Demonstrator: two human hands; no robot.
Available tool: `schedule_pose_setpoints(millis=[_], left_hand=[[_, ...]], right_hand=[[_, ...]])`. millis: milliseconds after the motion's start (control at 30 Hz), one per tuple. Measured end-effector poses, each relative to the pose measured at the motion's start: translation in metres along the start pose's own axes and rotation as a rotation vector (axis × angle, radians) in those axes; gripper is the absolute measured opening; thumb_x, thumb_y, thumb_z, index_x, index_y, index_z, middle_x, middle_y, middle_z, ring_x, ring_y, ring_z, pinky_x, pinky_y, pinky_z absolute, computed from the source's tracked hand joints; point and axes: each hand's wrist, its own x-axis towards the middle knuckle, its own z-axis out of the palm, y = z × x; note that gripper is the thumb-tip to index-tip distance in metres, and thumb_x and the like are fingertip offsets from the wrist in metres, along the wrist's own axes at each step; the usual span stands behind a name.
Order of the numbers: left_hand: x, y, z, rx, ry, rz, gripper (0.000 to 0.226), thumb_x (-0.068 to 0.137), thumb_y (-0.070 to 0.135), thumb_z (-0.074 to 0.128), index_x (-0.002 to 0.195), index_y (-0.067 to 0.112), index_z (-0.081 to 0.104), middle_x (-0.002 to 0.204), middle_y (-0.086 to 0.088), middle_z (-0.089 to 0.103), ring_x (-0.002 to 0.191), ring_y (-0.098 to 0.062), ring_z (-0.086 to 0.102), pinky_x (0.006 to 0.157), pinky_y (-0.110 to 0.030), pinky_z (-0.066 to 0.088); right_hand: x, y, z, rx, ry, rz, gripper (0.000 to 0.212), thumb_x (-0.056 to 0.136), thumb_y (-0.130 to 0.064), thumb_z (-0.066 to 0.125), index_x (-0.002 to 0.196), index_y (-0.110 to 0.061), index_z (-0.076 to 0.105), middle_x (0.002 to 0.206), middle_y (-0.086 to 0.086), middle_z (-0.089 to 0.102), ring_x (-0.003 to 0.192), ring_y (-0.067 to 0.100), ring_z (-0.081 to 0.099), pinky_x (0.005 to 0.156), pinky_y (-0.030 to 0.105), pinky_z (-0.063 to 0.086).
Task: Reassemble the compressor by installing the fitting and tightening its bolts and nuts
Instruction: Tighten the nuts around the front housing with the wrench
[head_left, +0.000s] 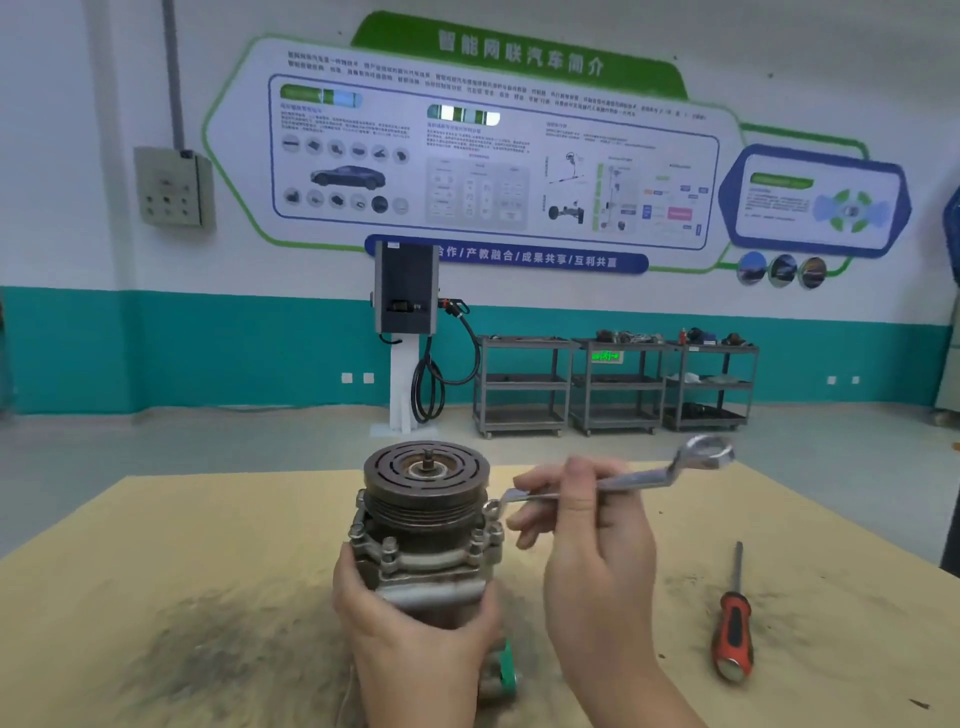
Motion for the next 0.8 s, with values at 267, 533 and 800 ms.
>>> schedule_pose_setpoints(millis=[267,533,800], left_hand=[[0.027,-0.016,-0.025,-0.146,-0.311,-0.037,0.124,0.062,0.020,0.090,0.153,0.029,0.006,0.143,0.007,0.036,0.132,-0.013,0.040,0.109,-0.027,0.030],[0.026,-0.019,-0.025,-0.224,-0.319,-0.025,0.133,0.059,0.025,0.091,0.153,0.034,-0.003,0.144,0.019,0.026,0.134,0.000,0.030,0.113,-0.022,0.022],[0.023,-0.018,-0.024,-0.215,-0.303,-0.040,0.134,0.055,0.028,0.094,0.152,0.032,0.001,0.145,0.017,0.027,0.134,0.002,0.029,0.112,-0.021,0.022]], right_hand=[[0.021,0.029,-0.010,0.704,0.169,0.826,0.005,0.102,-0.006,0.040,0.101,-0.006,0.045,0.062,0.009,0.064,0.042,0.011,0.050,0.040,0.018,0.040],[0.025,0.044,-0.002,0.695,-0.051,0.903,0.013,0.102,-0.005,0.041,0.091,-0.005,0.048,0.063,0.008,0.065,0.045,0.012,0.053,0.041,0.020,0.045],[0.043,0.036,0.006,0.515,-0.232,0.769,0.014,0.103,-0.006,0.036,0.093,-0.007,0.045,0.060,0.006,0.062,0.043,0.013,0.052,0.041,0.021,0.045]])
